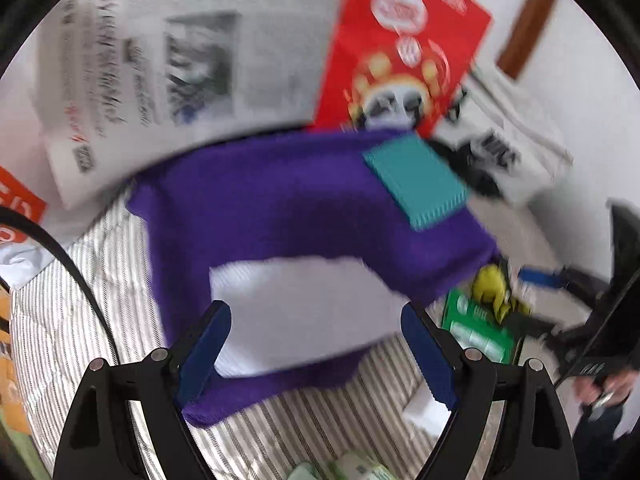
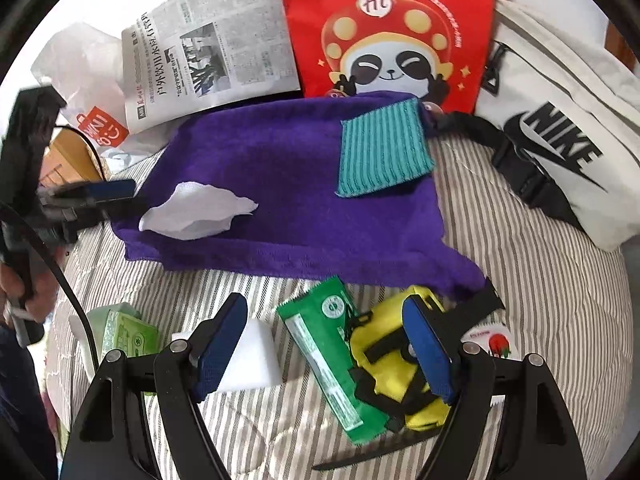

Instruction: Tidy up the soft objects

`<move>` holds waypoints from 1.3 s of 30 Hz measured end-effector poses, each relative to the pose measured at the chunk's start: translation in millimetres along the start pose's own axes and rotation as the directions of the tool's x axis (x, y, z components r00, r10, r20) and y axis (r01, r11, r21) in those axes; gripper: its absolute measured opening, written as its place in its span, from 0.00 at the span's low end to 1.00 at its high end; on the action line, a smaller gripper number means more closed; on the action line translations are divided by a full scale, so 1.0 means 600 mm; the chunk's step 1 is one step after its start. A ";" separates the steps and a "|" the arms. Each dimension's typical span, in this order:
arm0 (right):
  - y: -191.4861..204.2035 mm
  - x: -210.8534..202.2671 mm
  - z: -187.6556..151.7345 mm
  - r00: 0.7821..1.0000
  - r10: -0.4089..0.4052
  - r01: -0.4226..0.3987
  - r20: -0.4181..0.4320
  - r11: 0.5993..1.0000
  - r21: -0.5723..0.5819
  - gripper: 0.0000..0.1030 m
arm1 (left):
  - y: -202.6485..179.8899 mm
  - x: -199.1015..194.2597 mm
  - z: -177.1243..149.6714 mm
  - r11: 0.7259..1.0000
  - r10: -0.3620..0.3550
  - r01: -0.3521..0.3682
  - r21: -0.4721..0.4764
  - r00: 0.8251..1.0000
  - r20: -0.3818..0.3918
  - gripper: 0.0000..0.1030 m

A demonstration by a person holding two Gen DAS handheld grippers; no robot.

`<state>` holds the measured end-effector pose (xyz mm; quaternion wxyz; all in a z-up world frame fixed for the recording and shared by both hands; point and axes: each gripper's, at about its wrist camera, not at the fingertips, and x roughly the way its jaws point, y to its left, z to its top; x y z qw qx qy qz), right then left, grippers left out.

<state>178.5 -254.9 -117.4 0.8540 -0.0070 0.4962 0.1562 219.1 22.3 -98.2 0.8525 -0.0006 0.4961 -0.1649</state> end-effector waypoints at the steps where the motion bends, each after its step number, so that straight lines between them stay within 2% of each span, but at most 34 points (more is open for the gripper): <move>1: -0.002 -0.002 -0.004 1.000 0.004 -0.004 -0.002 1.000 0.009 0.77 | -0.005 0.004 -0.003 1.000 0.023 -0.023 0.011 1.000 0.001 0.84; 3: -0.006 -0.007 -0.010 1.000 0.009 -0.009 -0.002 1.000 0.018 0.77 | -0.015 0.022 -0.005 0.998 0.045 -0.044 0.034 0.999 -0.011 0.84; 7: -0.009 -0.018 -0.019 1.000 0.000 0.000 0.001 1.000 0.017 0.77 | -0.001 0.056 0.007 0.995 0.103 -0.103 0.003 0.993 -0.051 0.81; 10: -0.015 -0.022 -0.023 1.000 0.000 0.000 0.001 1.000 0.021 0.77 | 0.012 0.076 0.015 0.987 0.160 -0.161 -0.008 0.984 -0.082 0.80; 13: -0.020 -0.020 -0.026 1.000 -0.008 0.008 -0.003 1.000 0.023 0.77 | 0.025 0.093 0.017 0.972 0.234 -0.235 0.006 0.966 -0.109 0.80; 16: -0.024 -0.018 -0.028 1.000 -0.005 0.005 -0.008 1.000 0.031 0.77 | 0.031 0.102 0.014 0.963 0.267 -0.268 0.017 0.955 -0.126 0.80; 21: -0.023 -0.019 -0.032 1.000 -0.010 0.010 -0.009 1.000 0.028 0.77 | 0.032 0.084 0.004 0.968 0.249 -0.250 0.006 0.963 -0.098 0.81; 27: -0.022 -0.036 -0.043 1.000 -0.009 0.008 0.005 0.999 0.037 0.77 | 0.045 0.029 -0.006 0.966 0.255 -0.256 -0.023 0.965 -0.063 0.81; 30: -0.018 -0.044 -0.051 1.000 -0.004 0.004 0.010 0.999 0.035 0.77 | 0.047 -0.002 -0.010 0.972 0.229 -0.231 -0.035 0.972 -0.044 0.81; 36: -0.007 -0.060 -0.064 1.000 0.005 -0.005 0.025 0.999 0.035 0.77 | 0.057 -0.047 -0.036 0.959 0.276 -0.278 -0.056 0.960 -0.034 0.81; 39: -0.001 -0.069 -0.070 0.999 0.012 -0.013 0.033 1.000 0.023 0.77 | 0.063 -0.069 -0.059 0.967 0.246 -0.247 -0.065 0.969 -0.020 0.81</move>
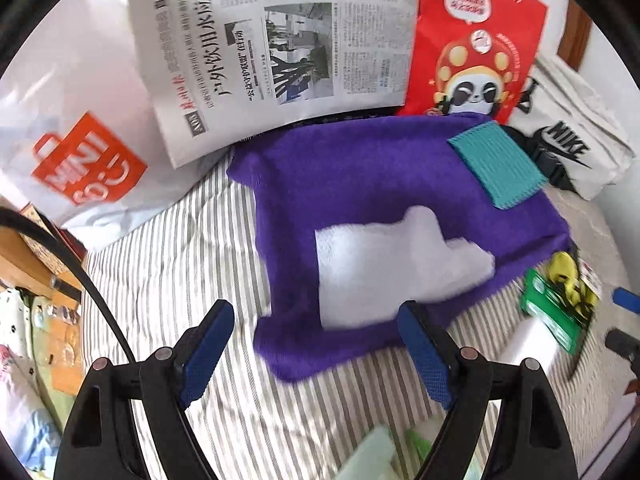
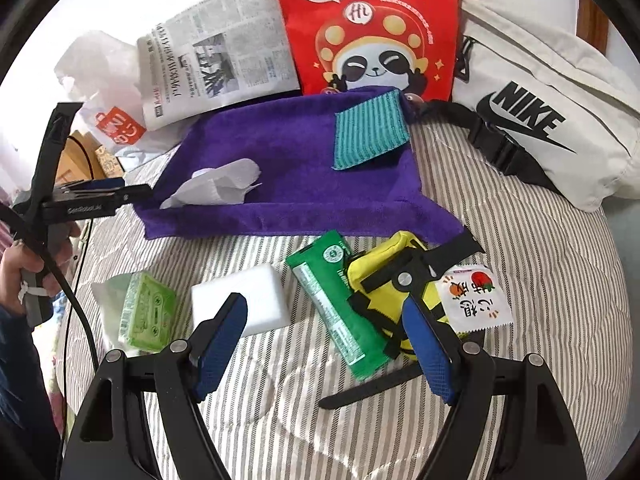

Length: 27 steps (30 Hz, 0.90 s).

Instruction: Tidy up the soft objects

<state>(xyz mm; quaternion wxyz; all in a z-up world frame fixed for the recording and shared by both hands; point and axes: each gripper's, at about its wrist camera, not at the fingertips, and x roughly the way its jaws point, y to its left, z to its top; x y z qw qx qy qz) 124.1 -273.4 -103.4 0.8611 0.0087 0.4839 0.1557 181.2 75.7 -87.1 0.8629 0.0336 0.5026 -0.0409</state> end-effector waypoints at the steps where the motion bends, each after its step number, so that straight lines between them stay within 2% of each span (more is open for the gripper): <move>1: 0.001 -0.003 -0.003 1.000 -0.003 0.003 0.003 1.000 -0.005 0.77 | 0.001 -0.011 -0.011 1.000 -0.013 0.013 0.001 1.000 0.009 0.81; 4: 0.001 -0.006 -0.012 1.000 -0.005 0.005 0.002 1.000 0.000 0.77 | -0.009 -0.040 -0.038 0.999 -0.041 0.041 0.007 0.999 0.033 0.81; 9: -0.002 -0.003 -0.026 1.000 0.002 -0.002 -0.007 1.000 0.013 0.77 | -0.023 -0.106 -0.113 0.986 -0.165 0.162 0.034 0.983 0.076 0.81; 14: 0.000 -0.004 -0.040 1.000 -0.001 0.001 -0.013 1.000 0.015 0.77 | -0.029 -0.098 -0.182 0.982 -0.187 0.186 0.015 0.981 0.053 0.81; 16: 0.003 -0.004 -0.046 1.000 -0.014 0.014 -0.018 1.000 0.002 0.77 | -0.031 -0.078 -0.205 0.984 -0.175 0.174 0.026 0.984 0.035 0.81; 19: 0.004 -0.003 -0.052 0.999 -0.027 0.027 -0.026 1.000 -0.009 0.77 | -0.047 -0.045 -0.235 0.986 -0.122 0.118 0.119 0.992 0.031 0.81; 21: 0.003 0.000 -0.056 0.999 -0.041 0.040 -0.036 0.999 -0.009 0.77 | -0.060 -0.035 -0.235 0.986 -0.064 0.052 0.159 0.996 0.069 0.81; 25: -0.004 0.006 -0.065 0.997 -0.059 0.059 -0.049 0.998 0.002 0.77 | -0.077 -0.005 -0.221 0.982 -0.036 0.017 0.186 0.995 0.098 0.80; 26: -0.005 0.006 -0.067 0.997 -0.063 0.063 -0.051 0.998 0.001 0.77 | -0.080 0.005 -0.219 0.982 -0.035 0.018 0.189 0.996 0.087 0.77; 27: -0.007 0.006 -0.069 0.996 -0.069 0.069 -0.054 0.998 0.000 0.77 | -0.082 0.012 -0.218 0.982 -0.036 0.021 0.190 0.996 0.076 0.58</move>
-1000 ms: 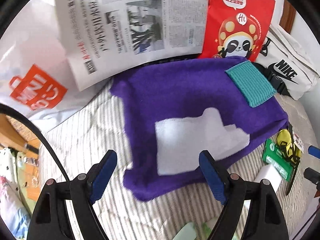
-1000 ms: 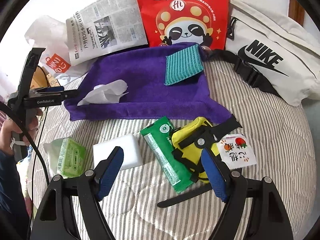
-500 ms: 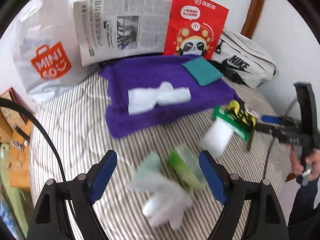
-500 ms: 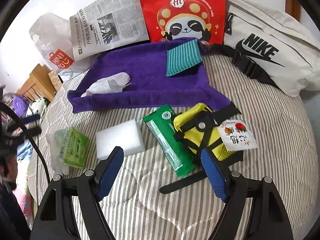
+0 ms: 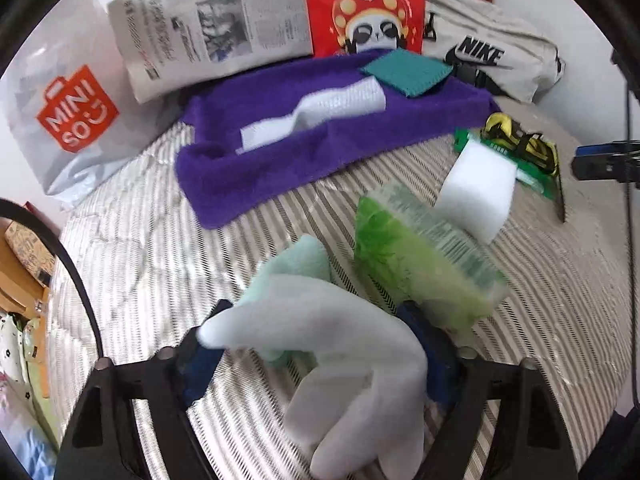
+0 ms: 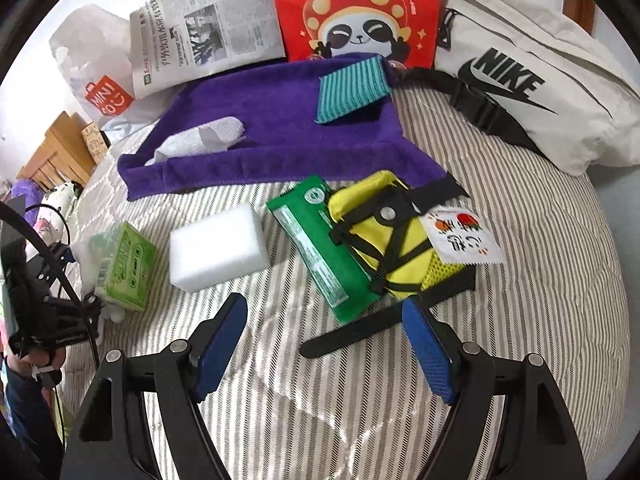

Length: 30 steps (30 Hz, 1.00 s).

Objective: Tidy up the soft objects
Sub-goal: 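Grasp the white glove with the left gripper while the right gripper reaches the yellow pouch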

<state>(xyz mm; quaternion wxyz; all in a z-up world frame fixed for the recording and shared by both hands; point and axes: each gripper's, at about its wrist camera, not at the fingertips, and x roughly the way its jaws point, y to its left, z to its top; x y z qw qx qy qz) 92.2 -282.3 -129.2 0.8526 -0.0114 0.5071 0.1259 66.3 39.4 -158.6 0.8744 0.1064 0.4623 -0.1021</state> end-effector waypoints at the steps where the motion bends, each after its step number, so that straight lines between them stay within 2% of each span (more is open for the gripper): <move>1: -0.002 0.001 -0.002 1.000 -0.007 0.007 -0.003 1.000 0.000 0.77 | 0.001 0.003 0.000 1.000 -0.028 0.028 -0.007 1.000 0.000 0.44; 2: -0.003 0.002 -0.004 1.000 -0.011 0.011 -0.004 1.000 -0.001 0.77 | 0.007 0.000 0.000 0.997 -0.064 0.064 -0.037 0.998 0.013 0.35; 3: -0.005 0.004 -0.004 1.000 -0.017 0.017 -0.006 1.000 -0.001 0.77 | 0.013 0.000 0.000 0.995 -0.079 0.079 -0.059 0.997 0.012 0.20; 6: -0.008 0.011 -0.002 0.999 -0.032 0.032 -0.005 0.999 -0.002 0.77 | 0.033 -0.006 -0.005 0.987 -0.110 0.110 -0.117 0.994 0.008 0.16; 8: -0.012 0.014 0.004 0.998 -0.061 0.061 0.010 0.998 -0.004 0.77 | 0.046 -0.015 -0.011 0.980 -0.116 0.116 -0.159 0.993 0.010 0.16; 13: -0.039 0.032 0.030 0.995 -0.097 0.097 0.025 0.995 0.010 0.77 | 0.055 -0.028 -0.025 0.978 -0.110 0.109 -0.176 0.994 0.000 0.16; 16: -0.043 0.059 0.042 0.991 -0.133 0.133 -0.005 0.991 -0.027 0.77 | 0.052 -0.023 -0.028 0.975 -0.129 0.124 -0.184 0.992 -0.012 0.16; 22: -0.030 0.096 0.053 0.976 -0.217 0.216 0.009 0.965 -0.149 0.77 | 0.037 -0.017 -0.025 0.980 -0.118 0.112 -0.167 0.993 -0.027 0.17; 24: -0.032 0.105 0.056 0.977 -0.212 0.212 0.012 0.965 -0.155 0.77 | 0.036 -0.016 -0.023 0.979 -0.126 0.120 -0.166 0.992 -0.029 0.17; 26: -0.038 0.101 0.059 0.983 -0.180 0.181 0.026 0.973 -0.145 0.59 | 0.034 -0.016 -0.023 0.981 -0.120 0.113 -0.155 0.992 -0.031 0.17; 28: -0.046 0.093 0.060 0.989 -0.147 0.149 0.027 0.981 -0.126 0.55 | 0.031 -0.016 -0.024 0.983 -0.115 0.109 -0.149 0.993 -0.031 0.18; 29: -0.047 0.089 0.060 0.990 -0.138 0.141 0.027 0.983 -0.122 0.49 | 0.032 -0.016 -0.024 0.983 -0.114 0.108 -0.149 0.993 -0.030 0.18; 30: -0.049 0.083 0.059 0.993 -0.115 0.117 0.024 0.987 -0.113 0.38 | 0.033 -0.016 -0.024 0.983 -0.115 0.110 -0.150 0.993 -0.029 0.18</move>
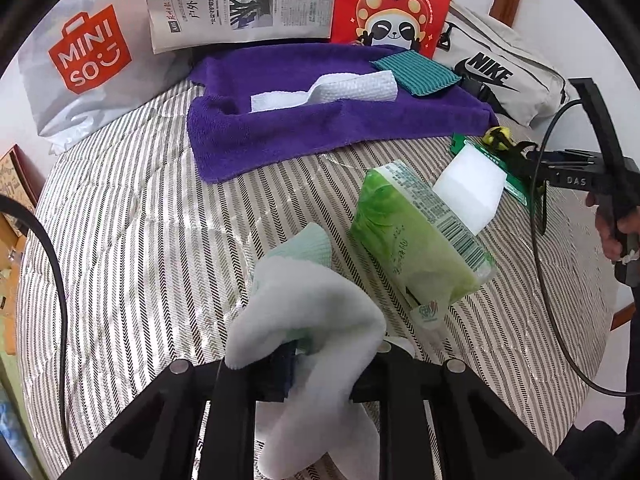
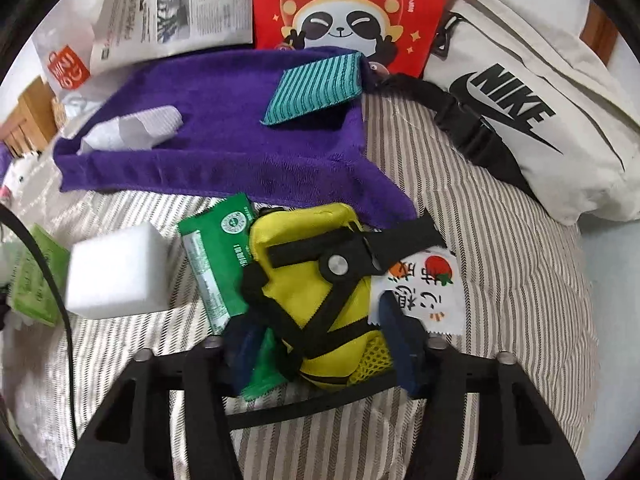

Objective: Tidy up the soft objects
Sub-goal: 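Grasp the white glove with the left gripper while the right gripper reaches the yellow pouch, then grasp and lift the yellow pouch with the right gripper while the left holds the glove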

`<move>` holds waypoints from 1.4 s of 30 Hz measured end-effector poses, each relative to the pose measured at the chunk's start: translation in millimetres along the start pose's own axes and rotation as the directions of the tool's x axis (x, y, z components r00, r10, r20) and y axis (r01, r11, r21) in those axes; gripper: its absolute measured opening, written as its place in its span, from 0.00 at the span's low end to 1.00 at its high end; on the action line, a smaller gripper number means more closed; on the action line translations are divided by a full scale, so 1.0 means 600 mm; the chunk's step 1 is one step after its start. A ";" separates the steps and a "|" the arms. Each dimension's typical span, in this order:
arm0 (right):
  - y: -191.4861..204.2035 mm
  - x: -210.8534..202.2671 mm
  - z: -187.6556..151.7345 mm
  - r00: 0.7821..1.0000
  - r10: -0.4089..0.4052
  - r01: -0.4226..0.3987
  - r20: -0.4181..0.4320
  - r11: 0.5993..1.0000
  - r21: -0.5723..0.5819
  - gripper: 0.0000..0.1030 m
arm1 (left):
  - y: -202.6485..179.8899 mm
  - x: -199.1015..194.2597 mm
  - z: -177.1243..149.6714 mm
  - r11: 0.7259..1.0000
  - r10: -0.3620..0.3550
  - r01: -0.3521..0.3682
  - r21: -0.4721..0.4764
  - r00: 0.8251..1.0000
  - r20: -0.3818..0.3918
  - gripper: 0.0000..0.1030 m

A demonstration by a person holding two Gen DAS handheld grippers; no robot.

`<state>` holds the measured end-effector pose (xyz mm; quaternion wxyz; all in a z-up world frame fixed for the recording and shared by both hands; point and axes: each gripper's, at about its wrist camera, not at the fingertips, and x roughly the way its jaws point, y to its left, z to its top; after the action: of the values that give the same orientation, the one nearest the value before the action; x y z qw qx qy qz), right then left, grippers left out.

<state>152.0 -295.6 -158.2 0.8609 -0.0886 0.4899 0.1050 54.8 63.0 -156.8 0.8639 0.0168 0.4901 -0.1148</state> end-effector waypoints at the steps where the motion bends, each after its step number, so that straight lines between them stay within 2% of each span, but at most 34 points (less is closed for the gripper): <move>1: -0.002 -0.005 0.000 0.999 0.040 -0.039 -0.008 0.999 0.016 0.17 | 0.001 0.000 0.000 1.000 -0.002 0.002 -0.001 1.000 0.002 0.18; 6: 0.001 -0.036 -0.008 0.992 0.127 -0.126 0.001 0.990 0.062 0.15 | 0.003 -0.002 -0.001 1.000 -0.008 0.008 -0.002 1.000 0.004 0.18; 9: -0.003 -0.061 -0.012 0.972 0.234 -0.236 0.027 0.965 0.114 0.15 | 0.003 -0.002 -0.002 1.000 -0.008 0.008 0.003 1.000 0.004 0.18; 12: -0.006 -0.067 -0.014 0.954 0.297 -0.299 0.036 0.942 0.155 0.15 | 0.003 -0.001 -0.001 1.000 -0.007 0.007 0.001 1.000 0.000 0.18; 17: -0.006 -0.050 -0.014 0.962 0.271 -0.269 0.009 0.949 0.164 0.16 | 0.002 0.001 0.000 1.000 -0.007 0.007 -0.004 1.000 -0.004 0.18; 22: 0.020 -0.064 -0.014 0.996 0.092 -0.092 0.016 0.994 0.059 0.20 | -0.001 0.002 0.003 1.000 0.001 -0.001 0.005 1.000 -0.015 0.18; 24: 0.029 -0.056 -0.013 1.000 0.030 -0.030 0.000 1.000 0.007 0.24 | -0.003 0.003 0.004 1.000 0.006 -0.006 0.012 1.000 -0.018 0.18; 26: 0.037 -0.037 -0.012 1.000 -0.017 0.016 -0.025 1.000 -0.027 0.22 | -0.004 0.004 0.005 1.000 0.011 -0.010 0.015 1.000 -0.020 0.18; 28: 0.033 -0.023 -0.014 0.999 0.005 -0.005 -0.043 1.000 -0.017 0.13 | -0.004 0.005 0.005 1.000 0.009 -0.009 0.011 1.000 -0.018 0.18; 31: 0.030 -0.040 -0.016 0.999 0.034 -0.034 -0.015 0.999 -0.010 0.09 | 0.002 0.004 0.004 1.000 -0.008 0.007 -0.015 1.000 -0.015 0.18; 34: 0.019 -0.071 -0.015 0.989 0.146 -0.147 0.031 0.988 0.043 0.09 | 0.006 -0.003 0.002 0.999 -0.035 0.035 -0.034 0.999 -0.008 0.18; 36: 0.014 -0.083 -0.012 0.980 0.193 -0.196 0.050 0.978 0.067 0.09 | 0.003 -0.011 0.003 0.998 -0.058 0.058 -0.035 0.998 0.004 0.18; 42: 0.008 -0.109 -0.012 0.966 0.245 -0.254 0.087 0.962 0.103 0.09 | -0.003 -0.037 0.009 0.998 -0.054 0.055 -0.035 0.998 0.028 0.18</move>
<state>112.4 -299.2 -105.8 0.8618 0.0268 0.4705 0.1878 47.9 64.7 -134.8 0.8671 -0.0136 0.4807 -0.1299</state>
